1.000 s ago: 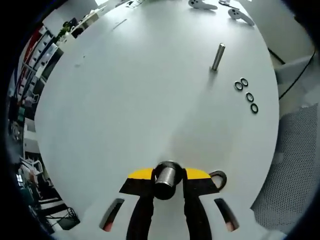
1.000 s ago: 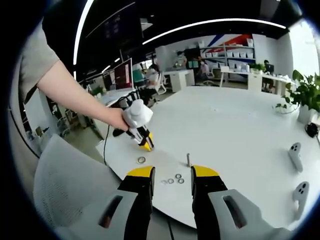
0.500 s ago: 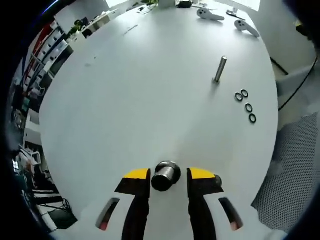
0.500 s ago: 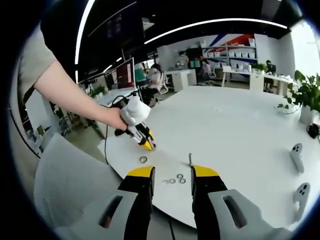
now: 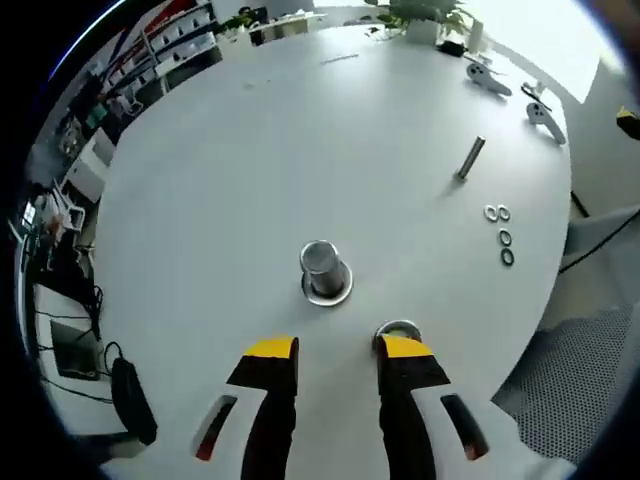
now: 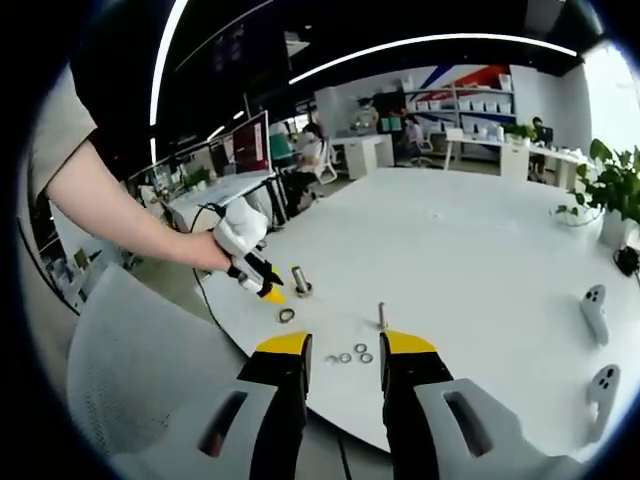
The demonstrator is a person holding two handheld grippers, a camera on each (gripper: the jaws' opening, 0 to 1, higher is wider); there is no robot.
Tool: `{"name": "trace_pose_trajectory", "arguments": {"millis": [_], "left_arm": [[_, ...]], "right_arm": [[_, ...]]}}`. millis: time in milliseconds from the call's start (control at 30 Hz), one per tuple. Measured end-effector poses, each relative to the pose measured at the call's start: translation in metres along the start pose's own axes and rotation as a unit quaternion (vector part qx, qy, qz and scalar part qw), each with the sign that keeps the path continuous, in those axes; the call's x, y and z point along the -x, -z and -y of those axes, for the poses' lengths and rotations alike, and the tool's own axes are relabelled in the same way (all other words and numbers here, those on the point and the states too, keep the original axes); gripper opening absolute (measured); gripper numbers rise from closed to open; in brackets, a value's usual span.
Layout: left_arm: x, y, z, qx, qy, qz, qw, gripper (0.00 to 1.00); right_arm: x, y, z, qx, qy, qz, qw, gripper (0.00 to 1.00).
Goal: Place the washer onto the threaded stud by aligning its center hole with the stud, sliding it down to the base, and recovering from edge contact or off-axis alignment until the washer reaches the visible bottom stop.
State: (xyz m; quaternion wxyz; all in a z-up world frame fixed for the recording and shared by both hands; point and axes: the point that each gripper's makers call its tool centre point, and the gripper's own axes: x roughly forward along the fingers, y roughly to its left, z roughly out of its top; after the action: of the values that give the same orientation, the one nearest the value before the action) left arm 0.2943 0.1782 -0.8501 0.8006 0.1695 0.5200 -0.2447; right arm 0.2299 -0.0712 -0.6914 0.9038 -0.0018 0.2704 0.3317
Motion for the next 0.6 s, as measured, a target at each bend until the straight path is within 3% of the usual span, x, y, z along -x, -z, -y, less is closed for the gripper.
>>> {"name": "trace_pose_trajectory", "arguments": {"millis": [233, 367, 600], "left_arm": [[0.004, 0.016, 0.018, 0.030, 0.009, -0.004, 0.9995, 0.30], [0.002, 0.019, 0.027, 0.012, 0.009, -0.012, 0.9998, 0.30], [0.005, 0.021, 0.040, 0.021, 0.011, -0.016, 0.9996, 0.31]], "right_arm": [[-0.002, 0.000, -0.008, 0.009, -0.017, -0.002, 0.9998, 0.29], [-0.003, 0.003, -0.010, 0.011, -0.022, -0.010, 0.9996, 0.28], [-0.002, 0.001, -0.011, 0.001, -0.029, -0.002, 0.9996, 0.28]]}}
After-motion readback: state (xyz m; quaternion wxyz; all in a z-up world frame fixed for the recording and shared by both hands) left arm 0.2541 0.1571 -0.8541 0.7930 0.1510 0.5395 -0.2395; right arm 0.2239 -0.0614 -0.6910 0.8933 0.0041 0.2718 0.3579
